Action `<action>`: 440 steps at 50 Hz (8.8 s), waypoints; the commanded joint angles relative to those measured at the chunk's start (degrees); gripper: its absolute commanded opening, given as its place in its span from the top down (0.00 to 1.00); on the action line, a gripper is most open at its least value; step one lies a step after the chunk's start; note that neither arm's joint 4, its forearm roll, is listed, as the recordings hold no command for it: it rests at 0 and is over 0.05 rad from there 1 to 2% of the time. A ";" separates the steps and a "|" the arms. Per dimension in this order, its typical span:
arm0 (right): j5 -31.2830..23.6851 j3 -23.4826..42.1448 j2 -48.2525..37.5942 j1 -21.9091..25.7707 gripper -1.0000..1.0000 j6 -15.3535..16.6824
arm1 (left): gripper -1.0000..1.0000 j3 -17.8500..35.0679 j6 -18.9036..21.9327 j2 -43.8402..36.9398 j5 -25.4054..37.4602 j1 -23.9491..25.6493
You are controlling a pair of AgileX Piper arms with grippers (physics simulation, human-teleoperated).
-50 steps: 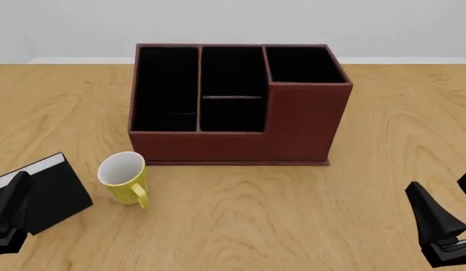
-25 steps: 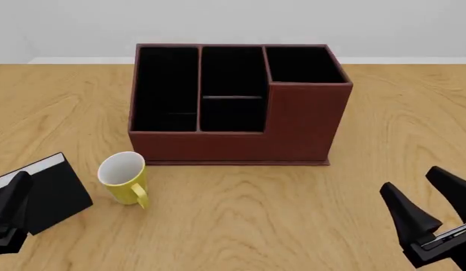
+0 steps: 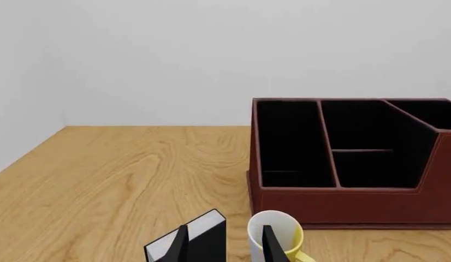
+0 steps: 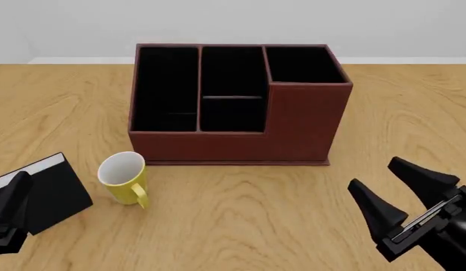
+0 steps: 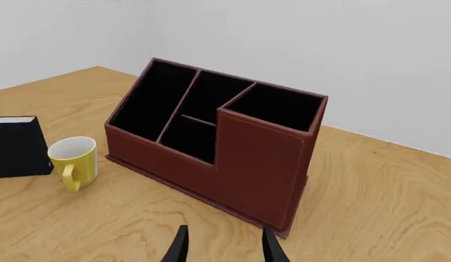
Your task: Pick up the yellow and white mug and place it to the right of the caddy.
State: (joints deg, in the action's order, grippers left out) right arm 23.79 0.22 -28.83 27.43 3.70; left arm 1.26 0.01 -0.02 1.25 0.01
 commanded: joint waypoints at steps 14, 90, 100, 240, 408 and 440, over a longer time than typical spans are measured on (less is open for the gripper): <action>7.69 1.92 -9.45 7.09 0.00 1.28 | 0.00 0.00 0.00 0.00 0.00 -0.01; 46.01 13.39 -62.80 18.07 0.00 3.25 | 0.00 0.34 -0.03 -0.12 0.21 0.03; 45.92 15.28 -64.49 19.16 0.00 3.21 | 0.00 0.28 -0.02 -0.14 0.14 0.03; 33.70 52.97 -94.51 32.12 0.00 2.83 | 0.00 0.28 -0.03 -0.14 0.14 0.03; 28.60 33.99 -56.42 32.56 1.00 8.97 | 0.00 0.28 -0.02 -0.14 0.14 0.03; 23.04 29.27 -42.07 29.49 1.00 9.30 | 0.00 0.28 -0.03 -0.14 0.14 0.03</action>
State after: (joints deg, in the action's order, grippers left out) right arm 48.43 30.58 -75.14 57.76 13.26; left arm 1.54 -0.01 -0.16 1.39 0.04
